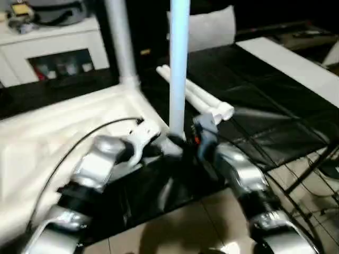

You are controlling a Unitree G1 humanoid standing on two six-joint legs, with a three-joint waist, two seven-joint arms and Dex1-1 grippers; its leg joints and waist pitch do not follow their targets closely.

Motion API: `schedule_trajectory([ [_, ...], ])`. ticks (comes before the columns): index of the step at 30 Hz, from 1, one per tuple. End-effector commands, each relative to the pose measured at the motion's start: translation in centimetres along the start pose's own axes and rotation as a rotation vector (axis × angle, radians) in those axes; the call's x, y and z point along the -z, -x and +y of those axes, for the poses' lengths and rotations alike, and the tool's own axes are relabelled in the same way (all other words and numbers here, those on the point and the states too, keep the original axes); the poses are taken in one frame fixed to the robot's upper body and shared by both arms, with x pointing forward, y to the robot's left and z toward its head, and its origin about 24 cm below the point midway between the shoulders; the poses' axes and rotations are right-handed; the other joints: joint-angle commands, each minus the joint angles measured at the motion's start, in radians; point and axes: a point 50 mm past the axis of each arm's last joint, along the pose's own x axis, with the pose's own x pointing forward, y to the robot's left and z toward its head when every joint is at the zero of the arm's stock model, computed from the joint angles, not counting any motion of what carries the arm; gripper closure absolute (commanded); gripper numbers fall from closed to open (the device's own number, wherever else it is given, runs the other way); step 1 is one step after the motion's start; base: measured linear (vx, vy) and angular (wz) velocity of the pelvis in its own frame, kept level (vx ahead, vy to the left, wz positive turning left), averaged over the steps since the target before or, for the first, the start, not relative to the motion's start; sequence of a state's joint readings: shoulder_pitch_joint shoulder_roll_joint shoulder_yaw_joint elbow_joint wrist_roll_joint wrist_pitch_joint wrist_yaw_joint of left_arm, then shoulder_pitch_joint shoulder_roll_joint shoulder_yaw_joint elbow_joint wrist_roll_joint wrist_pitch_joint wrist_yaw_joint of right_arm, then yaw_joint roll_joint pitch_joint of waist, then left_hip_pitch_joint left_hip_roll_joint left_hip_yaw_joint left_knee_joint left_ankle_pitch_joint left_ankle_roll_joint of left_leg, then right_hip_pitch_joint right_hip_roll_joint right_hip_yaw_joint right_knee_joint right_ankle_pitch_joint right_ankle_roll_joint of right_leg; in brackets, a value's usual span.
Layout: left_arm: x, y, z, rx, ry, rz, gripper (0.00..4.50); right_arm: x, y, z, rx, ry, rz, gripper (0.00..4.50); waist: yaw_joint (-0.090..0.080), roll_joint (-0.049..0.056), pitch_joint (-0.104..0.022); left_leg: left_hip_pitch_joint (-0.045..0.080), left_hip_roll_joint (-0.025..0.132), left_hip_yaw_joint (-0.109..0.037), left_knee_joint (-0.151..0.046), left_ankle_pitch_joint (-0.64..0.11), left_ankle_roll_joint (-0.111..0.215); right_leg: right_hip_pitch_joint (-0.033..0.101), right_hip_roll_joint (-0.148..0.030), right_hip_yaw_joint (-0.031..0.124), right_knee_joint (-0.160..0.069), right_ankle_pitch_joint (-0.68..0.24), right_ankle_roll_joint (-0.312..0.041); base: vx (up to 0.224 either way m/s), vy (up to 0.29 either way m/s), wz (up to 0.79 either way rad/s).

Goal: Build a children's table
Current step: Rotate leg to tighten

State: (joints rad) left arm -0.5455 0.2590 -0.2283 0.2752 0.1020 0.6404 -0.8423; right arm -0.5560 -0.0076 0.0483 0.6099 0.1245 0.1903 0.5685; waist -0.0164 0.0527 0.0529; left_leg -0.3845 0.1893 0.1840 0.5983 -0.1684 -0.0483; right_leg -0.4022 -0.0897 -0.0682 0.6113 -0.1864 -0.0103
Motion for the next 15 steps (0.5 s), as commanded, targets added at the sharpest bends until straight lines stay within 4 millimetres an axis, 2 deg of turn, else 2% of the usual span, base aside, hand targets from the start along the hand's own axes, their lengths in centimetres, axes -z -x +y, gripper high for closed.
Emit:
schedule_trajectory([
  [1,-3.4,-0.4,-1.3,0.058,-0.061,-0.13,4.5,0.8,-2.0,3.8,-0.159,-0.056,0.037,2.14,0.01,-0.005,-0.066,0.012,0.029,-0.021,-0.075,-0.311,0.027,0.041,-0.049,0.037,-0.09,-0.311,-0.197,0.0,0.0,0.0],
  [5,-3.6,-0.5,-1.3,0.042,-0.048,-0.136,4.5,0.6,-2.3,3.9,-0.14,-0.072,0.031,2.14,0.016,-0.004,-0.07,0.009,0.028,-0.018,-0.071,-0.25,0.049,0.046,-0.049,0.036,-0.083,-0.234,-0.219,0.0,0.0,0.0],
  [7,-4.0,-0.8,-0.7,0.011,-0.086,-0.154,4.5,0.1,-2.5,3.3,-0.068,-0.092,-0.005,1.44,0.015,-0.002,-0.069,0.011,0.026,-0.017,-0.07,-0.245,0.049,0.042,-0.048,0.036,-0.085,-0.234,-0.223,0.0,0.0,0.0],
  [9,-3.9,-0.9,0.1,0.006,-0.177,-0.153,4.5,-0.5,-1.9,1.8,0.022,-0.066,-0.058,1.36,0.017,0.0,-0.067,0.014,0.026,-0.017,-0.073,-0.277,0.039,0.039,-0.048,0.035,-0.092,-0.277,-0.209,0.0,0.0,0.0],
  [10,-3.8,-0.9,0.3,0.012,-0.205,-0.149,4.5,-0.7,-1.5,1.2,0.041,-0.033,-0.074,1.11,0.023,0.0,-0.069,0.014,0.028,-0.02,-0.075,-0.289,0.029,0.041,-0.049,0.036,-0.091,-0.279,-0.196,0.0,0.0,0.0],
  [12,-3.7,-0.9,0.4,0.02,-0.225,-0.143,4.5,-0.8,-0.9,0.7,0.055,-0.023,-0.088,1.11,0.025,0.001,-0.071,0.015,0.031,-0.02,-0.075,-0.273,0.028,0.042,-0.048,0.037,-0.085,-0.237,-0.2,0.0,0.0,0.0],
  [13,-3.7,-0.8,0.4,0.025,-0.237,-0.141,4.5,-0.9,-0.6,0.5,0.065,-0.02,-0.097,1.01,0.027,0.0,-0.073,0.013,0.033,-0.017,-0.074,-0.244,0.035,0.044,-0.047,0.038,-0.077,-0.172,-0.218,0.0,0.0,0.0],
  [14,-3.7,-0.8,0.4,0.025,-0.237,-0.141,4.5,-0.9,-0.6,0.5,0.065,-0.02,-0.097,0.94,0.031,0.001,-0.073,0.014,0.033,-0.016,-0.074,-0.238,0.039,0.044,-0.047,0.038,-0.077,-0.164,-0.22,0.0,0.0,0.0],
  [15,-3.7,-0.9,0.4,0.025,-0.254,-0.136,4.5,-1.0,0.1,0.1,0.077,-0.007,-0.109,0.77,0.032,-0.004,-0.074,0.012,0.032,-0.015,-0.072,-0.221,0.045,0.047,-0.048,0.039,-0.075,-0.147,-0.224,0.0,0.0,0.0],
])
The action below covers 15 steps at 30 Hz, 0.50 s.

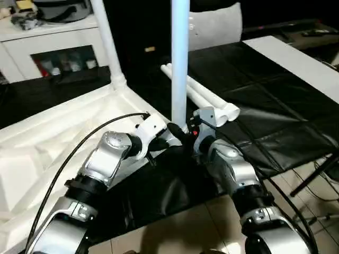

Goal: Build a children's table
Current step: Rotate leg to tighten

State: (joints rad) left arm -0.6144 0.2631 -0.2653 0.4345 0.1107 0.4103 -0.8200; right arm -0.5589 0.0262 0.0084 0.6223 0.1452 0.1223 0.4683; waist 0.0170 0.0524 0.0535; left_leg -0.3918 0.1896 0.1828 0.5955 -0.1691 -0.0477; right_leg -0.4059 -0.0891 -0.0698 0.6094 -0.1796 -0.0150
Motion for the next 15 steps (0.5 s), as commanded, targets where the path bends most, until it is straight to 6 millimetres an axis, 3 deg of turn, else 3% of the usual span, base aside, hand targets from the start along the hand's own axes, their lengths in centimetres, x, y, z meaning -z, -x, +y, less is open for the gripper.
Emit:
schedule_trajectory([
  [1,-2.8,-0.1,0.2,0.028,-0.154,-0.078,4.5,-0.5,1.2,-0.2,-0.006,0.025,-0.041,0.77,0.004,-0.001,-0.074,0.023,0.033,-0.012,-0.069,-0.217,0.047,0.048,-0.048,0.041,-0.075,-0.157,-0.216,0.0,0.0,0.0],
  [3,-2.7,-0.1,0.3,0.025,-0.182,-0.074,4.5,-0.6,1.8,-0.5,0.006,0.029,-0.053,0.6,0.017,-0.003,-0.076,0.021,0.034,-0.013,-0.069,-0.185,0.054,0.05,-0.048,0.042,-0.071,-0.124,-0.209,0.0,0.0,0.0],
  [4,-2.4,-0.2,1.0,0.022,-0.276,-0.062,4.5,-0.7,3.9,-0.8,0.001,0.021,-0.092,0.49,0.02,-0.004,-0.071,0.021,0.03,-0.013,-0.069,-0.191,0.059,0.05,-0.044,0.041,-0.081,-0.145,-0.195,0.0,0.0,0.0],
  [5,-2.3,-0.2,1.1,0.022,-0.287,-0.061,4.5,-0.7,4.1,-0.8,-0.001,0.02,-0.097,0.39,0.031,-0.003,-0.072,0.028,0.031,-0.011,-0.07,-0.219,0.057,0.046,-0.047,0.045,-0.085,-0.174,-0.165,0.0,0.0,0.0],
  [6,-2.2,-0.2,1.4,0.022,-0.313,-0.057,4.5,-0.7,4.9,-0.7,-0.018,0.019,-0.11,0.31,0.029,-0.006,-0.073,0.02,0.034,-0.017,-0.075,-0.22,0.043,0.054,-0.05,0.043,-0.078,-0.181,-0.163,0.0,0.0,0.0],
  [8,-2.0,-0.2,2.1,-0.01,-0.34,-0.043,4.5,-0.5,5.9,-0.6,-0.021,0.036,-0.113,0.15,0.033,-0.006,-0.072,0.026,0.033,-0.016,-0.075,-0.25,0.033,0.049,-0.049,0.044,-0.086,-0.223,-0.143,0.0,0.0,0.0],
  [9,-2.0,-0.2,2.4,-0.024,-0.347,-0.038,4.5,-0.5,6.2,-0.6,-0.021,0.043,-0.112,0.15,0.03,-0.005,-0.071,0.02,0.033,-0.018,-0.077,-0.252,0.028,0.052,-0.051,0.043,-0.082,-0.227,-0.148,0.0,0.0,0.0],
  [10,-2.0,-0.2,2.8,-0.039,-0.353,-0.035,4.5,-0.4,6.8,-0.4,-0.029,0.043,-0.108,0.06,0.03,0.004,-0.072,0.024,0.033,-0.018,-0.077,-0.266,0.017,0.047,-0.052,0.042,-0.084,-0.248,-0.147,0.0,0.0,0.0],
  [11,-2.1,-0.1,3.1,-0.038,-0.356,-0.042,4.5,-0.2,7.5,-0.2,-0.025,0.032,-0.091,0.06,0.03,-0.002,-0.072,0.027,0.033,-0.016,-0.076,-0.276,0.017,0.045,-0.052,0.044,-0.089,-0.255,-0.145,0.0,0.0,0.0],
  [13,-2.2,0.0,3.4,-0.039,-0.356,-0.049,4.5,0.0,8.1,0.0,-0.037,0.025,-0.076,0.06,0.029,-0.004,-0.07,0.02,0.03,-0.018,-0.077,-0.261,0.022,0.051,-0.049,0.043,-0.089,-0.232,-0.147,0.0,0.0,0.0],
  [15,-2.5,0.0,3.8,-0.044,-0.386,-0.044,4.06,0.1,8.8,0.3,-0.046,0.035,-0.053,0.0,0.028,-0.004,-0.071,0.017,0.028,-0.018,-0.075,-0.248,0.03,0.049,-0.049,0.042,-0.088,-0.205,-0.156,0.0,0.0,0.0],
])
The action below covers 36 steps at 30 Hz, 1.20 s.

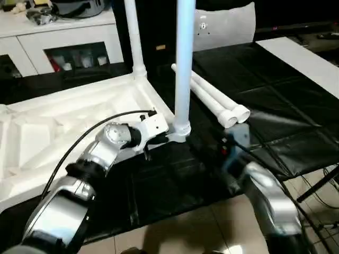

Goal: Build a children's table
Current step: Rotate leg to tighten

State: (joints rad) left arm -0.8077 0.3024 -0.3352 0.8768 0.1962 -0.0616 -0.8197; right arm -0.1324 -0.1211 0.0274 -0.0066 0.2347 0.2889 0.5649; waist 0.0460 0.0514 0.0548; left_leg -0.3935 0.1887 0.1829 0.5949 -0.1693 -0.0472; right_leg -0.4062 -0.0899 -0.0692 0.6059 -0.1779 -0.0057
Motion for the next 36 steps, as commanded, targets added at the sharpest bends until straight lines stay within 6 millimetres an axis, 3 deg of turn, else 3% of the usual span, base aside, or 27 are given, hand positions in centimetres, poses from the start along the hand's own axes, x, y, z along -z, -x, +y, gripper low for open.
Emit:
schedule_trajectory([
  [1,-2.0,0.5,1.6,-0.055,-0.116,-0.04,3.95,-0.4,0.2,0.5,-0.027,0.012,0.005,0.0,-0.002,-0.005,-0.074,0.019,0.029,-0.018,-0.074,-0.248,0.03,0.051,-0.05,0.042,-0.082,-0.198,-0.171,0.0,0.0,0.0],
  [3,-2.0,0.5,2.0,-0.09,-0.128,-0.026,3.87,-0.4,0.3,0.6,-0.022,0.018,0.009,0.0,-0.005,-0.005,-0.073,0.019,0.031,-0.018,-0.074,-0.256,0.03,0.051,-0.052,0.041,-0.081,-0.204,-0.178,0.0,0.0,0.0],
  [4,-2.1,0.5,2.5,-0.13,-0.142,-0.02,3.57,-0.4,0.4,0.7,-0.019,0.019,0.015,0.0,-0.009,0.006,-0.07,0.02,0.031,-0.018,-0.075,-0.275,0.027,0.048,-0.05,0.04,-0.089,-0.225,-0.177,0.0,0.0,0.0],
  [7,-2.3,0.5,3.1,-0.189,-0.115,-0.04,3.46,-0.4,0.7,0.8,-0.013,0.034,0.024,0.0,-0.012,-0.001,-0.069,0.02,0.031,-0.02,-0.075,-0.289,0.021,0.051,-0.052,0.039,-0.087,-0.249,-0.177,0.0,0.0,0.0],
  [11,-1.5,1.7,3.4,-0.307,0.079,-0.173,3.17,-0.8,1.7,1.4,0.013,0.034,0.018,0.0,-0.011,-0.008,-0.07,0.016,0.03,-0.02,-0.073,-0.252,0.032,0.059,-0.053,0.04,-0.082,-0.243,-0.184,0.0,0.0,0.0],
  [12,-1.4,2.3,3.5,-0.352,0.126,-0.214,3.17,-1.0,1.8,1.5,0.025,0.028,0.002,0.0,-0.013,-0.01,-0.073,0.014,0.032,-0.017,-0.072,-0.231,0.048,0.058,-0.053,0.039,-0.077,-0.204,-0.202,0.0,0.0,0.0],
  [14,-1.3,2.6,3.5,-0.381,0.153,-0.239,3.17,-1.1,1.9,1.5,0.035,0.024,-0.008,0.0,-0.015,-0.004,-0.071,0.02,0.031,-0.014,-0.07,-0.243,0.055,0.048,-0.049,0.039,-0.084,-0.23,-0.199,0.0,0.0,0.0],
  [17,-0.7,5.1,2.1,-0.551,0.442,-0.364,3.17,-0.8,2.4,1.1,0.15,0.061,0.108,0.0,-0.012,-0.016,-0.065,0.021,0.041,-0.016,-0.077,-0.247,0.043,0.049,-0.052,0.04,-0.076,-0.272,-0.216,0.0,0.0,0.0],
  [18,-0.6,5.9,1.1,-0.588,0.5,-0.394,3.17,-0.9,2.6,1.1,0.153,0.065,0.11,0.0,-0.013,-0.02,-0.064,0.024,0.042,-0.012,-0.077,-0.255,0.038,0.044,-0.049,0.041,-0.08,-0.291,-0.211,0.0,0.0,0.0],
  [19,-0.7,6.4,0.2,-0.617,0.541,-0.427,3.17,-1.1,2.7,1.1,0.153,0.08,0.099,0.0,-0.015,-0.026,-0.06,0.02,0.049,-0.014,-0.081,-0.261,0.039,0.049,-0.055,0.041,-0.081,-0.301,-0.209,0.0,0.0,0.0],
  [21,-0.7,6.9,-0.7,-0.657,0.579,-0.462,3.17,-1.1,2.8,0.9,0.165,0.097,0.096,0.0,-0.014,-0.022,-0.059,0.024,0.043,-0.01,-0.078,-0.291,0.034,0.036,-0.048,0.042,-0.094,-0.362,-0.172,0.0,0.0,0.0],
  [22,-0.5,7.1,-1.3,-0.678,0.628,-0.479,3.17,-1.1,2.9,0.8,0.184,0.104,0.092,0.0,-0.014,-0.034,-0.058,0.027,0.041,-0.009,-0.078,-0.317,0.022,0.031,-0.044,0.042,-0.1,-0.4,-0.143,0.0,0.0,0.0],
  [24,-0.1,7.4,-2.3,-0.707,0.689,-0.479,3.17,-1.1,3.0,0.5,0.216,0.079,0.088,0.0,-0.01,-0.039,-0.053,0.026,0.04,-0.014,-0.083,-0.345,0.004,0.029,-0.047,0.042,-0.105,-0.46,-0.103,0.0,0.0,0.0],
  [25,0.2,7.5,-3.0,-0.734,0.687,-0.452,3.17,-1.0,3.0,0.3,0.231,0.054,0.083,0.0,0.003,-0.052,-0.044,-0.034,0.017,-0.051,-0.102,-0.34,0.057,0.071,-0.068,-0.001,-0.088,-0.461,-0.101,-0.032,-0.002,0.19],
  [26,0.5,7.5,-3.6,-0.756,0.659,-0.418,3.17,-0.9,3.0,0.4,0.23,0.038,0.086,0.0,-0.007,-0.032,-0.048,-0.028,0.016,-0.069,-0.105,-0.368,0.091,0.064,-0.069,-0.023,-0.101,-0.479,-0.094,-0.032,-0.002,0.19],
  [27,0.7,7.5,-4.1,-0.767,0.631,-0.385,3.17,-0.8,2.9,0.5,0.231,0.035,0.087,0.0,-0.016,-0.028,-0.05,-0.031,0.013,-0.08,-0.097,-0.357,0.105,0.068,-0.077,-0.03,-0.1,-0.457,-0.107,-0.029,-0.009,0.39],
  [28,0.7,7.5,-4.7,-0.766,0.614,-0.35,3.17,-0.7,2.9,0.6,0.23,0.042,0.094,0.0,-0.022,-0.019,-0.05,-0.042,0.007,-0.095,-0.095,-0.326,0.119,0.082,-0.076,-0.044,-0.102,-0.413,-0.126,0.0,-0.011,0.45],
  [29,0.6,7.5,-5.2,-0.755,0.612,-0.327,3.17,-0.6,2.8,0.8,0.212,0.066,0.108,0.0,-0.022,-0.018,-0.05,-0.041,0.003,-0.107,-0.094,-0.317,0.122,0.087,-0.074,-0.056,-0.098,-0.383,-0.139,0.0,-0.011,0.45],
  [30,0.6,7.6,-5.5,-0.759,0.627,-0.305,3.17,-0.6,2.9,0.9,0.194,0.065,0.111,0.0,-0.023,-0.025,-0.047,-0.042,0.0,-0.113,-0.092,-0.313,0.128,0.087,-0.072,-0.06,-0.1,-0.367,-0.146,0.013,-0.017,0.5],
  [31,0.5,7.7,-5.7,-0.762,0.638,-0.29,3.17,-0.6,2.9,1.0,0.182,0.062,0.111,0.0,-0.021,-0.018,-0.047,-0.043,-0.002,-0.125,-0.09,-0.311,0.127,0.096,-0.075,-0.069,-0.094,-0.347,-0.158,0.027,-0.018,0.45],
  [32,0.5,7.8,-5.8,-0.77,0.633,-0.282,3.17,-0.6,2.9,0.9,0.181,0.042,0.102,0.0,-0.023,-0.029,-0.046,-0.05,-0.006,-0.137,-0.091,-0.303,0.125,0.102,-0.07,-0.074,-0.089,-0.319,-0.16,0.027,-0.018,0.45],
  [34,0.4,8.0,-5.8,-0.78,0.631,-0.28,3.17,-0.8,3.0,0.8,0.191,0.051,0.078,0.0,-0.015,-0.02,-0.047,-0.049,-0.016,-0.156,-0.093,-0.286,0.12,0.109,-0.066,-0.081,-0.076,-0.287,-0.163,0.017,-0.012,0.37],
  [35,0.1,8.3,-6.0,-0.776,0.618,-0.287,3.17,-0.9,3.0,0.4,0.216,0.061,0.07,0.0,-0.016,-0.025,-0.043,-0.054,-0.024,-0.169,-0.1,-0.289,0.114,0.114,-0.06,-0.083,-0.072,-0.286,-0.159,0.01,-0.009,0.36],
  [36,0.0,8.4,-6.1,-0.762,0.616,-0.29,3.17,-0.9,2.9,0.5,0.196,0.054,0.069,0.0,-0.016,-0.021,-0.04,-0.056,-0.031,-0.175,-0.106,-0.303,0.103,0.118,-0.058,-0.084,-0.069,-0.3,-0.156,-0.016,0.0,0.32],
])
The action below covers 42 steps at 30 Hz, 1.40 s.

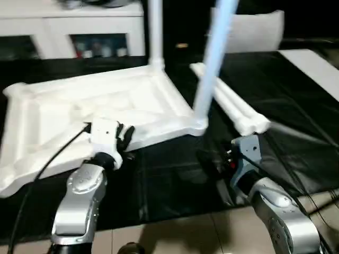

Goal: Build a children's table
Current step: Rotate leg to tighten, then rotate table base

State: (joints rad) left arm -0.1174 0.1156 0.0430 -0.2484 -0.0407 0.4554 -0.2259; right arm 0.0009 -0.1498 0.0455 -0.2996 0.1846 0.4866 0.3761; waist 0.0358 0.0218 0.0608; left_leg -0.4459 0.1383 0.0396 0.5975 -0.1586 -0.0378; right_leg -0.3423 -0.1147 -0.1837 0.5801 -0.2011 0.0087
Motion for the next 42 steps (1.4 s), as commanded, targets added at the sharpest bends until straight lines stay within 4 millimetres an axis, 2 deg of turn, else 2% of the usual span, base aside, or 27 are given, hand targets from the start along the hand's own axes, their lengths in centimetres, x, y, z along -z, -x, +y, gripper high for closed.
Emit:
schedule_trajectory([
  [1,-0.2,0.5,-0.6,0.022,0.001,-0.004,3.17,0.0,0.1,-0.5,-0.01,0.009,0.008,0.0,-0.011,0.016,-0.041,-0.007,0.001,-0.055,-0.121,-0.381,0.047,0.063,-0.03,0.034,-0.041,-0.333,-0.162,-0.013,0.006,0.32],
  [4,-0.1,0.7,-0.6,0.01,0.032,0.004,3.17,0.1,0.1,-0.7,0.008,0.0,0.026,0.0,-0.016,0.01,-0.045,-0.008,-0.018,-0.076,-0.12,-0.414,-0.003,0.067,-0.04,0.046,-0.048,-0.33,-0.172,0.009,0.008,0.35],
  [6,-0.1,0.7,-0.6,0.015,0.019,0.01,3.17,0.2,0.1,-0.9,0.032,0.026,0.054,0.0,-0.015,0.007,-0.051,-0.022,-0.034,-0.083,-0.107,-0.36,0.007,0.081,-0.055,0.046,-0.053,-0.314,-0.173,0.017,-0.003,0.35],
  [8,0.1,0.7,-0.7,0.026,-0.006,0.025,3.17,0.4,0.1,-0.8,0.043,0.017,0.085,0.0,-0.02,0.01,-0.056,-0.018,-0.047,-0.109,-0.111,-0.241,0.036,0.088,-0.039,0.04,-0.039,-0.242,-0.162,0.015,-0.01,0.29],
  [10,0.1,0.8,-0.8,0.03,-0.014,0.031,3.17,0.4,0.0,-0.5,0.026,0.008,0.082,0.0,-0.022,0.014,-0.051,-0.001,-0.055,-0.134,-0.125,-0.274,0.016,0.081,-0.02,0.044,-0.025,-0.246,-0.154,0.042,-0.002,0.28],
  [11,0.1,0.9,-0.9,0.035,-0.015,0.041,3.17,0.4,0.0,-0.2,0.01,0.007,0.07,0.0,-0.025,0.007,-0.055,0.072,0.024,-0.124,-0.087,-0.334,-0.018,0.032,-0.028,0.091,-0.029,-0.194,-0.164,0.067,-0.006,0.29],
  [13,0.0,1.1,-1.0,0.038,-0.007,0.036,3.17,0.3,0.0,0.2,-0.014,0.007,0.058,0.0,-0.017,0.001,-0.045,0.022,0.009,-0.085,-0.1,-0.363,-0.088,0.064,-0.051,0.104,-0.041,-0.137,-0.156,0.031,-0.006,0.03],
  [15,0.0,1.2,-1.0,0.033,0.001,0.034,3.17,0.2,0.0,0.2,-0.015,0.007,0.049,0.0,-0.01,-0.003,-0.053,0.018,0.018,-0.06,-0.094,-0.354,-0.096,0.072,-0.066,0.104,-0.046,-0.132,-0.139,0.0,0.0,0.0],
  [17,0.0,1.6,-1.0,0.021,-0.007,0.05,3.17,0.0,-0.1,0.4,-0.038,0.006,0.047,0.0,-0.011,-0.007,-0.05,0.027,0.035,-0.035,-0.096,-0.395,-0.088,0.059,-0.061,0.105,-0.05,-0.173,-0.129,0.0,0.0,0.0],
  [18,0.0,1.6,-1.0,0.021,-0.007,0.05,3.17,0.0,-0.1,0.4,-0.038,0.006,0.047,0.0,-0.012,-0.009,-0.047,0.029,0.037,-0.028,-0.097,-0.44,-0.089,0.057,-0.06,0.106,-0.053,-0.222,-0.124,0.0,0.0,0.0],
  [19,0.0,1.6,-1.1,0.026,-0.02,0.052,3.17,0.0,-0.1,0.4,-0.059,0.026,0.054,0.0,-0.002,-0.025,-0.038,-0.012,0.007,-0.035,-0.112,-0.506,-0.066,0.085,-0.076,0.082,-0.068,-0.377,-0.095,0.0,0.0,0.0],
  [20,0.0,1.6,-1.1,0.03,-0.026,0.052,3.17,0.0,-0.1,0.4,-0.058,0.027,0.055,0.0,-0.002,-0.021,-0.041,-0.003,-0.002,-0.027,-0.099,-0.584,-0.058,0.085,-0.085,0.083,-0.089,-0.605,-0.06,0.0,0.0,0.0],
  [21,0.0,1.6,-1.1,0.032,-0.029,0.052,3.17,0.0,-0.1,0.4,-0.059,0.027,0.055,0.0,-0.006,-0.026,-0.04,0.001,0.003,-0.021,-0.082,-0.593,-0.046,0.084,-0.102,0.087,-0.1,-0.682,-0.067,-0.01,-0.005,0.21],
  [22,-0.1,1.7,-1.1,0.039,-0.049,0.056,3.17,0.1,-0.1,0.4,-0.073,0.026,0.063,0.0,-0.008,-0.021,-0.034,-0.024,-0.009,-0.017,-0.057,-0.558,-0.002,0.115,-0.124,0.059,-0.125,-0.803,-0.068,0.021,0.01,0.38],
  [24,-0.2,1.7,-1.1,0.042,-0.054,0.057,3.17,0.1,-0.1,0.4,-0.073,0.032,0.065,0.0,-0.012,-0.015,-0.031,-0.021,-0.006,-0.015,-0.056,-0.576,0.01,0.129,-0.11,0.044,-0.13,-0.821,-0.08,0.033,0.021,0.43],
  [27,-0.2,1.9,-1.1,0.051,-0.059,0.06,3.17,0.1,0.0,0.2,-0.067,0.051,0.06,0.0,-0.023,0.011,-0.034,0.029,-0.019,-0.058,-0.13,-0.672,0.01,0.139,0.0,0.028,-0.073,-0.639,-0.106,0.086,0.04,0.55],
  [28,-0.3,1.9,-1.1,0.054,-0.07,0.063,3.17,0.1,0.1,0.2,-0.059,0.034,0.051,0.0,-0.061,0.017,-0.039,0.156,0.082,-0.113,-0.125,-0.806,-0.013,0.049,0.034,0.077,0.002,-0.397,-0.106,0.152,0.052,0.34],
  [30,-0.3,1.9,-1.2,0.065,-0.08,0.062,3.17,0.1,0.1,0.2,-0.063,0.044,0.052,0.0,-0.058,0.013,-0.04,0.171,0.09,-0.125,-0.153,-0.842,0.01,0.032,0.049,0.11,0.051,-0.177,-0.042,0.136,0.04,0.21],
  [31,-0.3,1.9,-1.2,0.066,-0.083,0.064,3.17,0.1,0.1,0.2,-0.066,0.048,0.053,0.0,-0.062,-0.001,-0.036,0.166,0.085,-0.123,-0.147,-0.768,0.075,0.017,0.033,0.131,0.043,-0.113,-0.018,0.101,-0.018,0.08],
  [33,-0.4,1.8,-1.4,0.078,-0.091,0.064,3.17,0.1,0.2,0.2,-0.075,0.066,0.053,0.0,-0.044,-0.031,-0.034,0.112,0.049,-0.065,-0.104,-0.576,0.095,0.035,-0.054,0.193,-0.052,-0.073,-0.027,0.093,-0.038,0.08],
  [34,-0.4,1.8,-1.5,0.083,-0.09,0.063,3.17,0.1,0.2,0.2,-0.078,0.072,0.055,0.0,-0.029,-0.048,-0.047,0.029,0.025,-0.011,-0.033,-0.275,0.095,0.121,-0.132,0.238,-0.073,0.031,-0.072,0.101,-0.049,-0.03],
  [35,-0.4,1.8,-1.6,0.091,-0.096,0.061,3.17,0.2,0.3,0.1,-0.08,0.079,0.057,0.0,-0.006,-0.045,-0.068,0.025,0.037,0.005,-0.024,-0.06,0.092,0.121,-0.121,0.224,-0.045,0.197,-0.049,0.101,-0.049,-0.03],
  [36,-0.4,1.8,-1.6,0.096,-0.101,0.069,3.17,0.2,0.3,0.1,-0.081,0.081,0.057,0.0,-0.012,-0.046,-0.075,0.032,0.046,0.006,-0.037,0.007,0.098,0.109,-0.087,0.205,-0.017,0.323,-0.049,0.084,-0.034,-0.08],
  [37,-0.4,1.8,-1.6,0.102,-0.107,0.077,3.17,0.1,0.3,0.1,-0.086,0.078,0.052,0.0,-0.023,-0.037,-0.083,0.053,0.05,0.004,-0.039,0.132,0.101,0.086,-0.034,0.178,0.016,0.521,-0.063,0.0,0.0,0.0],
  [38,-0.3,1.8,-1.6,0.105,-0.112,0.089,3.17,0.0,0.4,0.1,-0.088,0.074,0.05,0.0,-0.031,-0.021,-0.092,0.072,0.061,-0.011,-0.03,0.218,0.125,0.075,-0.024,0.172,0.035,0.583,-0.076,0.0,0.0,0.0],
  [40,-0.3,2.0,-1.4,0.136,-0.099,0.102,2.98,-0.3,0.5,-0.2,-0.093,0.061,0.043,0.0,-0.035,-0.021,-0.079,0.076,0.075,-0.016,-0.041,0.149,0.154,0.057,-0.035,0.172,0.021,0.434,-0.112,0.0,0.0,0.0],
  [42,-0.1,2.0,-1.1,0.163,-0.082,0.136,2.98,-0.7,0.5,-0.6,-0.094,0.068,0.041,0.0,-0.034,-0.015,-0.065,0.072,0.076,-0.006,-0.06,-0.075,0.13,0.059,-0.043,0.175,0.0,0.207,-0.188,0.0,0.0,0.0],
])
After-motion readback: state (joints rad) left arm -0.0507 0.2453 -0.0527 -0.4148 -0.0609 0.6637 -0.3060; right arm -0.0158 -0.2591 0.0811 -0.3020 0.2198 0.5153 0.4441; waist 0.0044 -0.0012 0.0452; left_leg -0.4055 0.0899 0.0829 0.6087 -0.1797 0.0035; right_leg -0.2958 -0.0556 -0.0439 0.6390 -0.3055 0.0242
